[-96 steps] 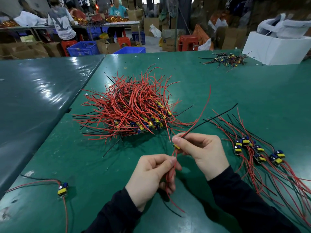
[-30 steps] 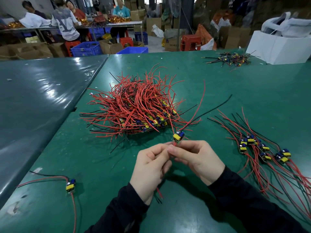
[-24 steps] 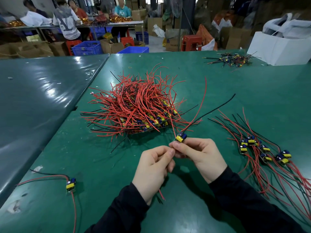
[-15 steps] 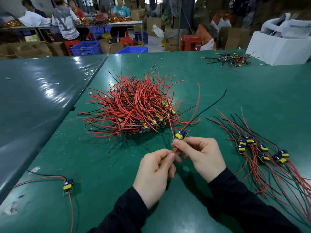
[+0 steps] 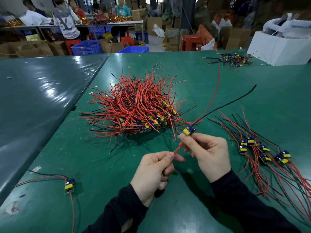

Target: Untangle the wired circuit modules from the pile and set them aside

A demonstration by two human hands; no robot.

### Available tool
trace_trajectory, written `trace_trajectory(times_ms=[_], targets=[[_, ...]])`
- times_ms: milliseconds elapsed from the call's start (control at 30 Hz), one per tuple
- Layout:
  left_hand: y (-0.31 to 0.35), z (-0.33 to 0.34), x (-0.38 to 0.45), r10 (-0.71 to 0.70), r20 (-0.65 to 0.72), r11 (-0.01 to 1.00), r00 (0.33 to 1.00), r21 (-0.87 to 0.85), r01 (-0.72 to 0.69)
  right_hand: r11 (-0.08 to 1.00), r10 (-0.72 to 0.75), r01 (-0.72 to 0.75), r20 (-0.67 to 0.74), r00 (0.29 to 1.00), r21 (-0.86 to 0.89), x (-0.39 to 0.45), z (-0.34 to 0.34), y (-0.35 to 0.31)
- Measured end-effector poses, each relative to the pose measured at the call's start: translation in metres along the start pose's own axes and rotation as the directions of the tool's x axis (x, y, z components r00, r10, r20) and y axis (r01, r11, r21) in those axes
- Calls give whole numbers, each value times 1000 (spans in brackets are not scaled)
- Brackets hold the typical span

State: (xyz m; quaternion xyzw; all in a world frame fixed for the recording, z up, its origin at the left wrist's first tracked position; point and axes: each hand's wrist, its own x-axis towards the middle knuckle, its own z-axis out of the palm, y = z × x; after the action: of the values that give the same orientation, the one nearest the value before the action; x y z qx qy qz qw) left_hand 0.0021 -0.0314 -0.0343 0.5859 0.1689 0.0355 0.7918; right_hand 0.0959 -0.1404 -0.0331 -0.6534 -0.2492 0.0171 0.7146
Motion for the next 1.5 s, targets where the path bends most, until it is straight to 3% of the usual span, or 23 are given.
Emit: trace_trajectory(times_ms=[133, 333, 400, 500, 567, 633, 733, 933, 1000, 1100, 1200, 1267, 1367, 1500], targets=[[0, -3, 0, -63, 24, 997, 998, 55, 62, 995, 70, -71, 25, 997, 64, 2, -1, -1], [-1, -9, 1, -171, 10, 982, 985, 87, 169, 999, -47, 45, 116, 992, 16, -10, 3, -6], [-1, -7, 1, -110, -41, 987, 993, 112, 114, 999, -28, 26, 67, 997, 39, -6, 2, -7], [-3, -3, 0, 105, -115, 977, 988, 200, -80, 995, 61, -56, -57, 997, 87, 2, -1, -6], [-3, -2, -1, 168, -117, 961, 979, 241, -136, 980, 130, -119, -59, 990, 159, 4, -2, -7], [-1, -2, -1, 118, -106, 979, 987, 180, -97, 957, 203, -209, 47, 978, 200, 3, -2, -7], [3, -6, 0, 20, -105, 998, 994, 60, -14, 963, 227, -249, 193, 954, 98, 1, 1, -7], [2, -5, 0, -16, 32, 999, 999, 39, 15, 993, 103, -108, 100, 990, 45, 2, -1, -8], [3, -3, -2, 52, 77, 990, 996, 129, -62, 992, 106, -112, 105, 989, 53, 2, -2, -7], [1, -1, -4, 312, 161, 856, 936, 381, -351, 984, 158, -168, 147, 977, 60, 1, 0, -6], [3, -3, -4, 399, 216, 794, 891, 405, -453, 973, 184, -202, 158, 970, 107, 2, 0, -5], [5, -6, -3, 352, 199, 850, 915, 341, -401, 971, 164, -183, 132, 978, 151, 3, 0, -6], [8, -12, 0, 164, 194, 964, 967, 176, -199, 969, 140, -159, 108, 984, 191, 5, -2, -6], [10, -14, -1, 147, 224, 963, 963, 189, -191, 969, 134, -152, 103, 986, 197, 5, -1, -7]])
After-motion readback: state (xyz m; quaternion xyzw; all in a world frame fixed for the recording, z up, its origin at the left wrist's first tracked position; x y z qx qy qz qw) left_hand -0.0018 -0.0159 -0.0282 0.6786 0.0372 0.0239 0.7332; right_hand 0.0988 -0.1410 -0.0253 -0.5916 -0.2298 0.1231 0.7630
